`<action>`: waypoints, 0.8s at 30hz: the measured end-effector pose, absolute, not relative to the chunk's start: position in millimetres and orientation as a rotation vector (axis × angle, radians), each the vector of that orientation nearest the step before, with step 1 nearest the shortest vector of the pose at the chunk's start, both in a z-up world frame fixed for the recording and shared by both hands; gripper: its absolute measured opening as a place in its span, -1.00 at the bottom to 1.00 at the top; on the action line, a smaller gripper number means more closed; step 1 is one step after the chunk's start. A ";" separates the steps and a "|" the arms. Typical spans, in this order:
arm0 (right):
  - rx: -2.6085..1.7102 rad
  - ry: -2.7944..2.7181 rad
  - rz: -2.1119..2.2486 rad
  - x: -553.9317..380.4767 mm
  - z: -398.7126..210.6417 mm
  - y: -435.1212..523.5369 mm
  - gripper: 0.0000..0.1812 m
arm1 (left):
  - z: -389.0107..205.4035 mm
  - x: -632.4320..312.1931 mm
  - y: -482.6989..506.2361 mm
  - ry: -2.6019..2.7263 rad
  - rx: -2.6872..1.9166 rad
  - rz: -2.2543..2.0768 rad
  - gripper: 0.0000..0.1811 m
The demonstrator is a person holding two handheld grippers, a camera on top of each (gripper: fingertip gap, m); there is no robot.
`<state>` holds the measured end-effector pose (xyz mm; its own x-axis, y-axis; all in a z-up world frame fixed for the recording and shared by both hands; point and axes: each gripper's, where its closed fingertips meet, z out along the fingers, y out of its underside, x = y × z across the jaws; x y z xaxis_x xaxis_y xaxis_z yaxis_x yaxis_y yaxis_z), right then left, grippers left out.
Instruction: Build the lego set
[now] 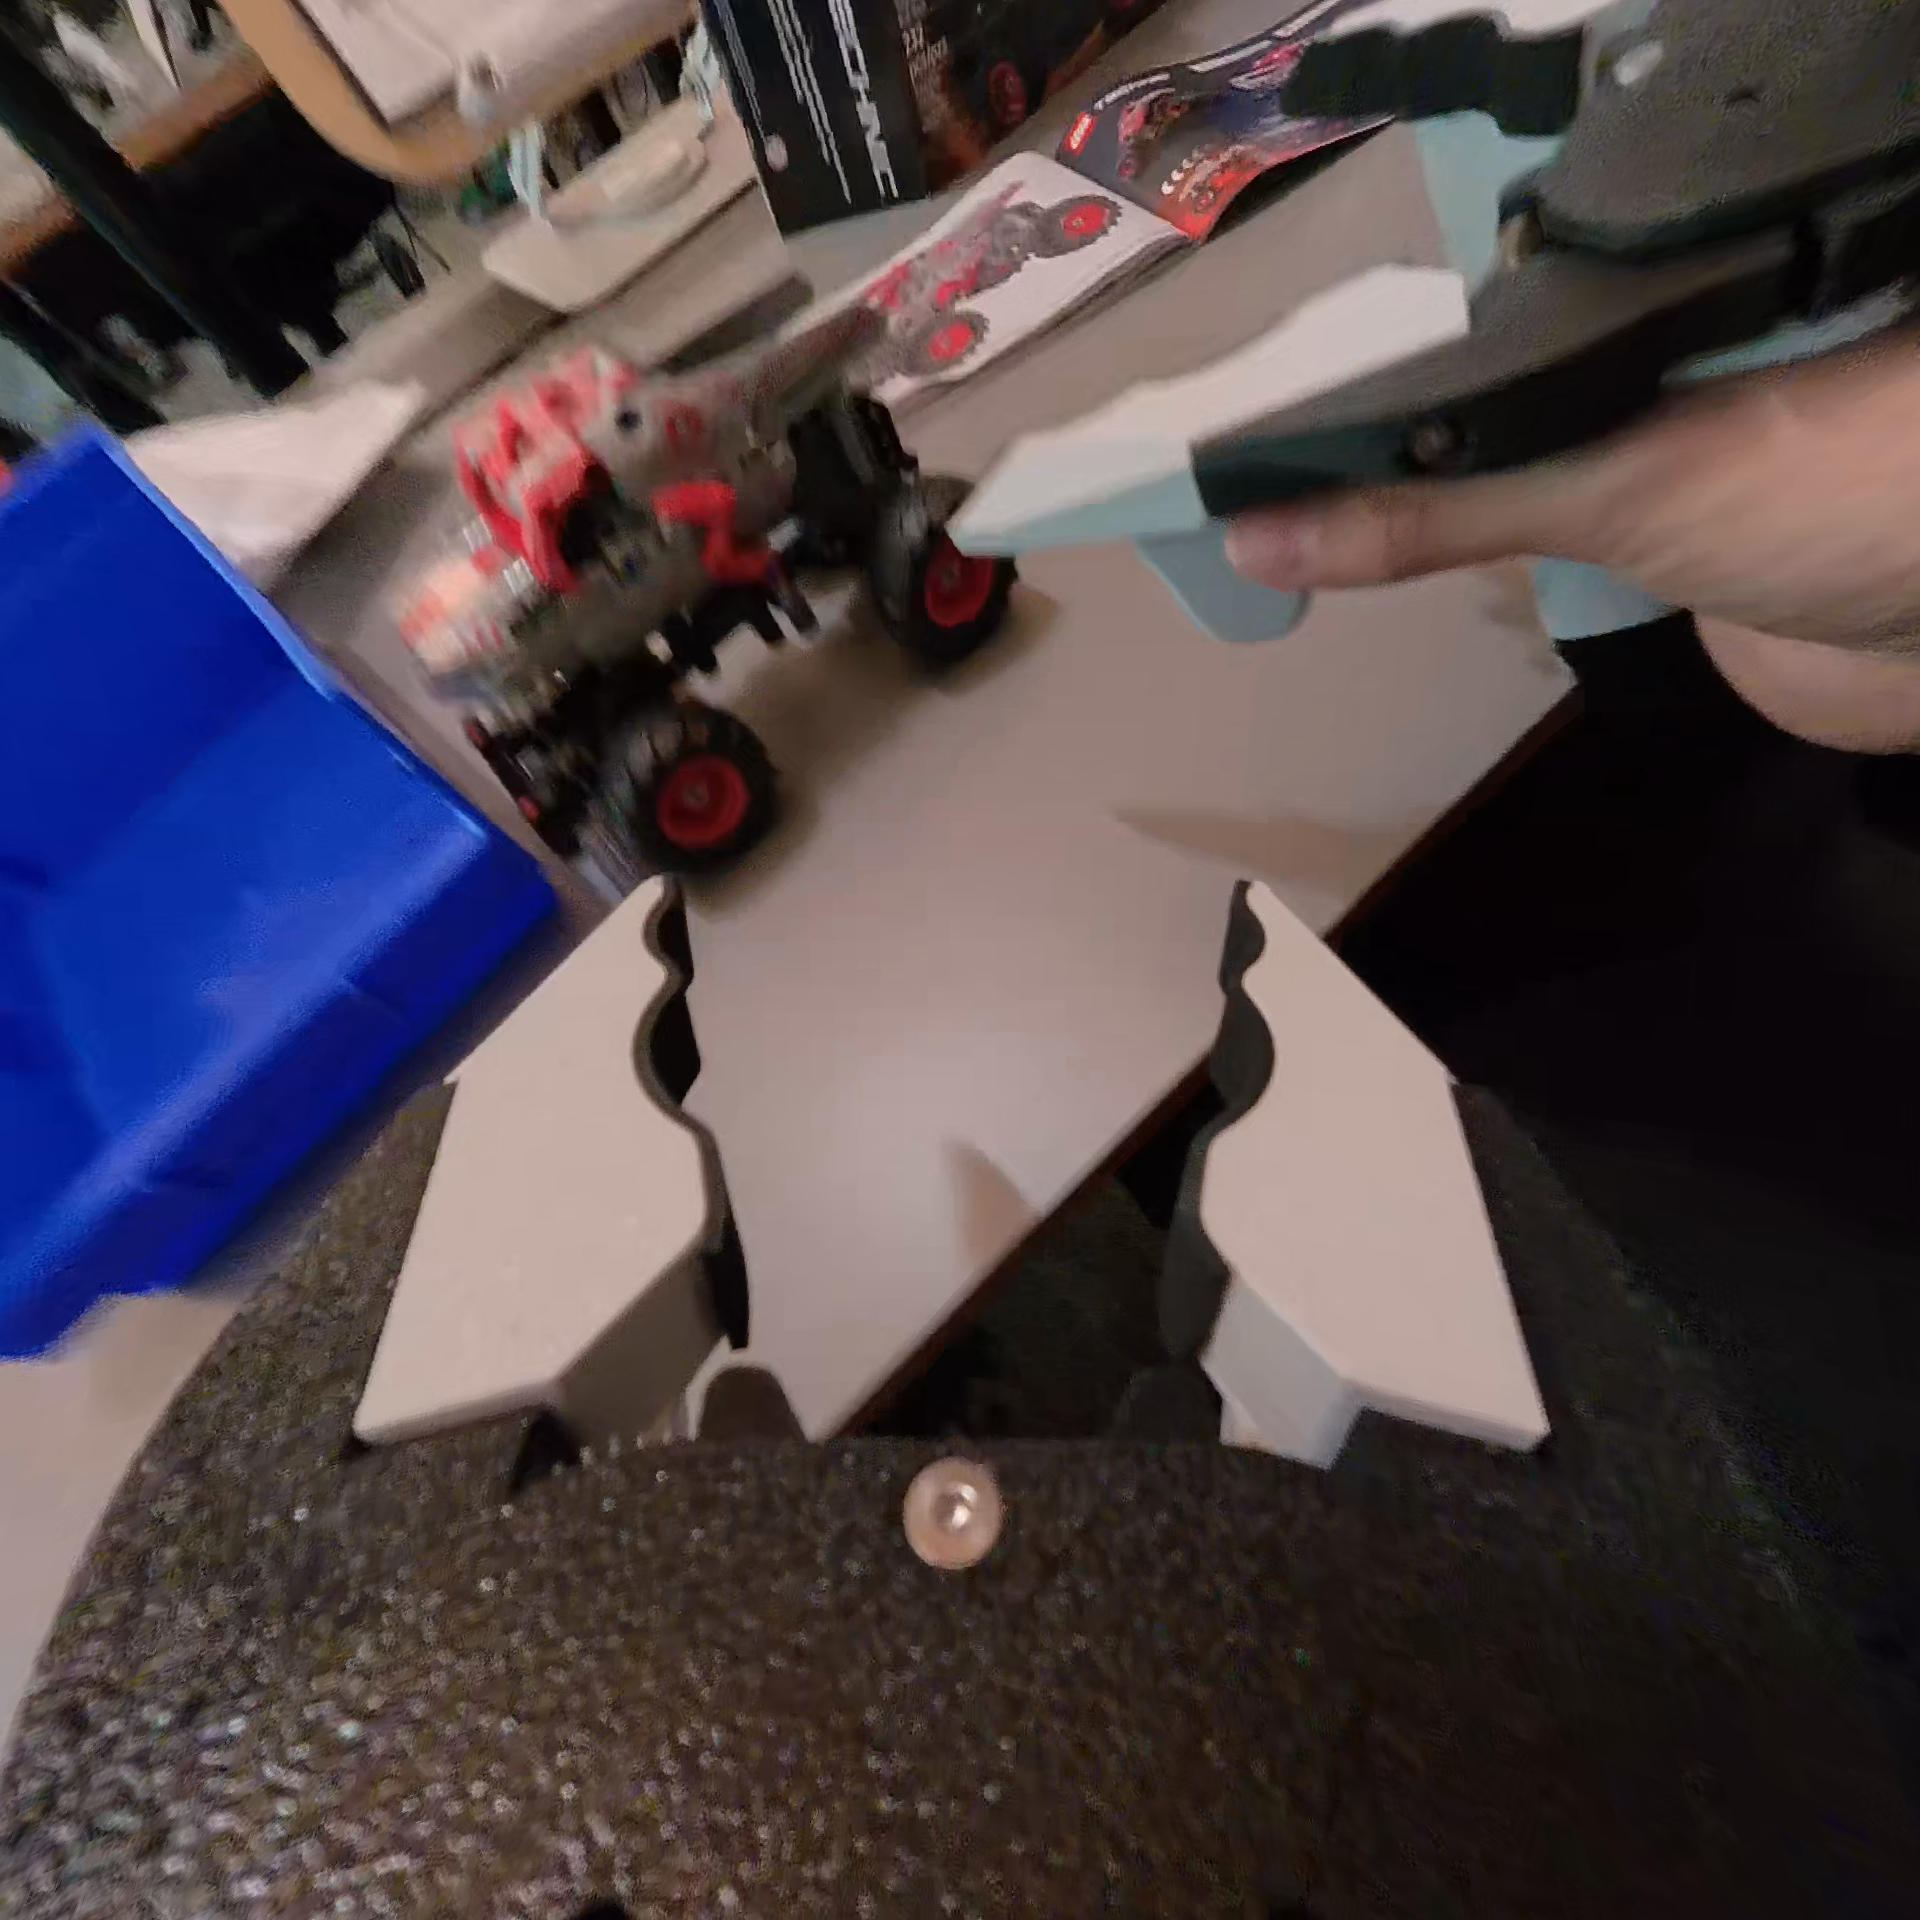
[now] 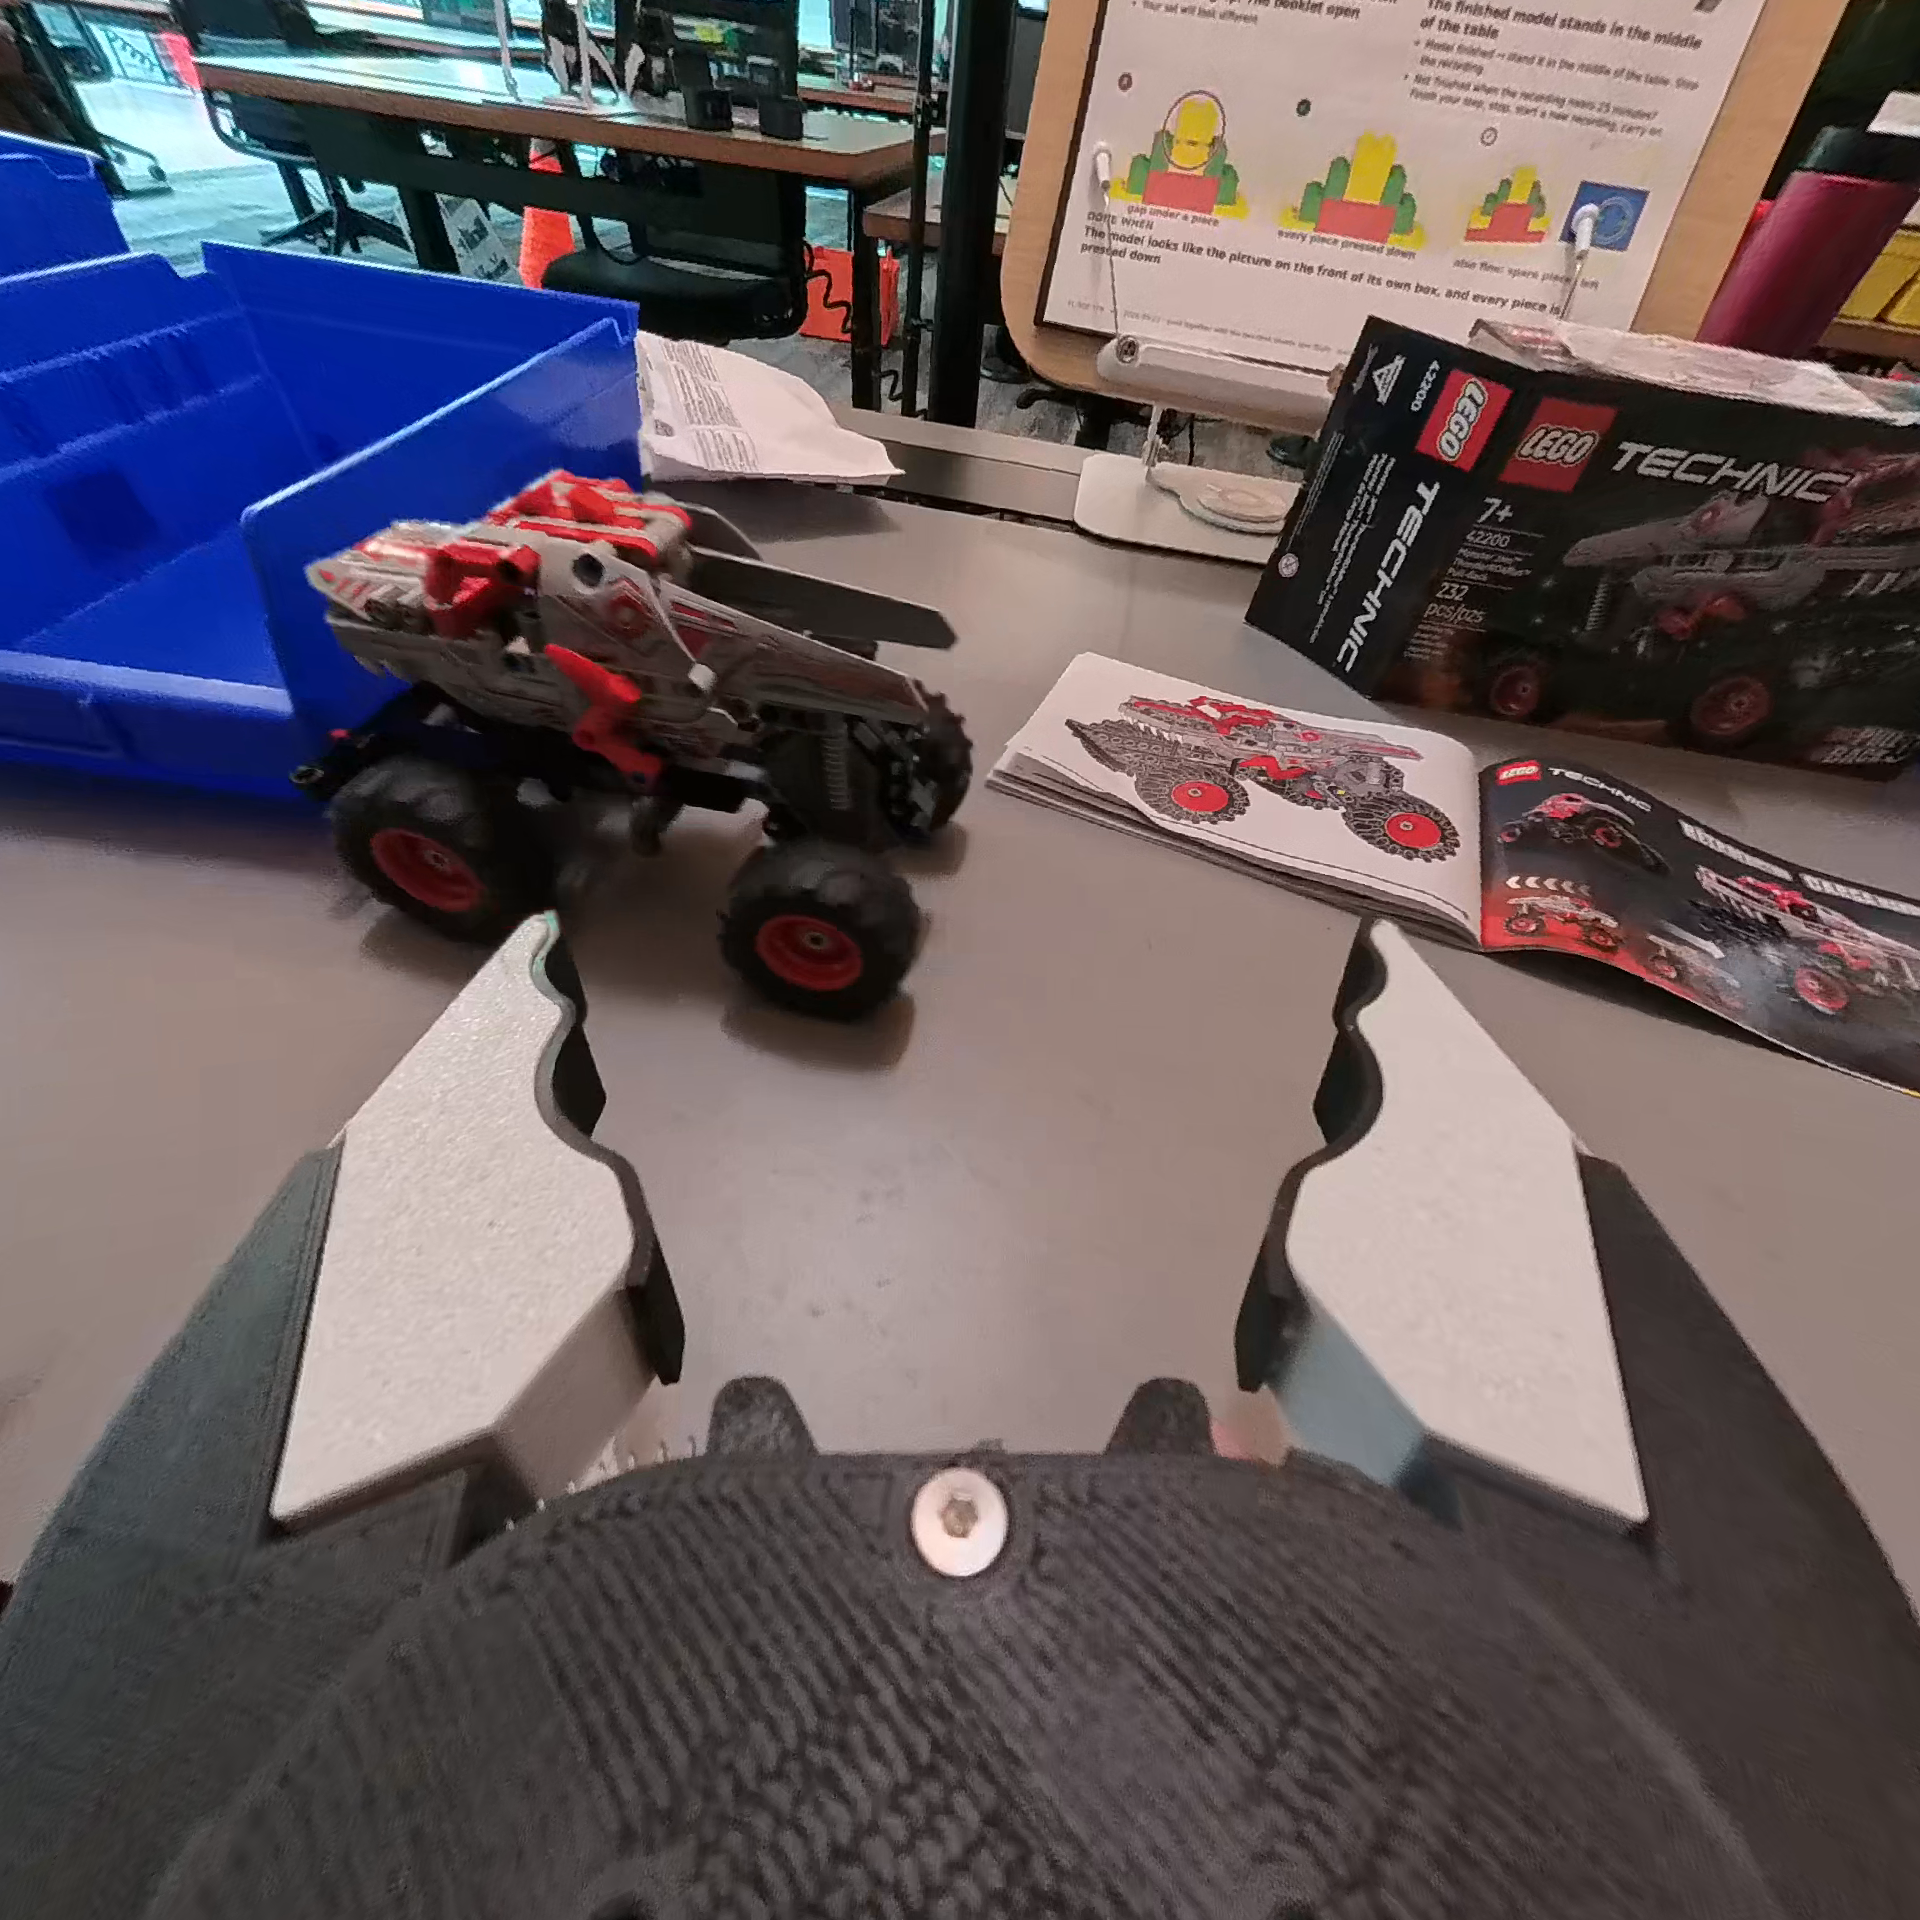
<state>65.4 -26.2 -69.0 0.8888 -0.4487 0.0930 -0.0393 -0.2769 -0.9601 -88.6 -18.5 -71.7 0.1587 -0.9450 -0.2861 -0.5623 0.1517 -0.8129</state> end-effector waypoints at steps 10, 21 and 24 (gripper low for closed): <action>-1.872 0.301 -0.340 63.1 -91.1 -37.4 0.54 | -39.4 15.6 95.4 2.161 -1.142 -0.282 0.25; -1.874 0.318 -0.357 100.8 -102.1 -74.0 0.50 | -122.8 60.7 75.3 2.582 -1.464 -0.391 -0.07; -1.859 0.333 -0.367 113.3 -101.4 -84.6 0.49 | -115.2 90.4 51.9 2.406 -1.658 -0.444 -0.13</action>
<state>113.3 -84.6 -101.4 0.9106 -0.4043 0.0856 -0.0460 -0.3051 -0.9512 90.4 51.9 -115.2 -0.3588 -0.9333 0.0164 -0.8777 0.3313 -0.3462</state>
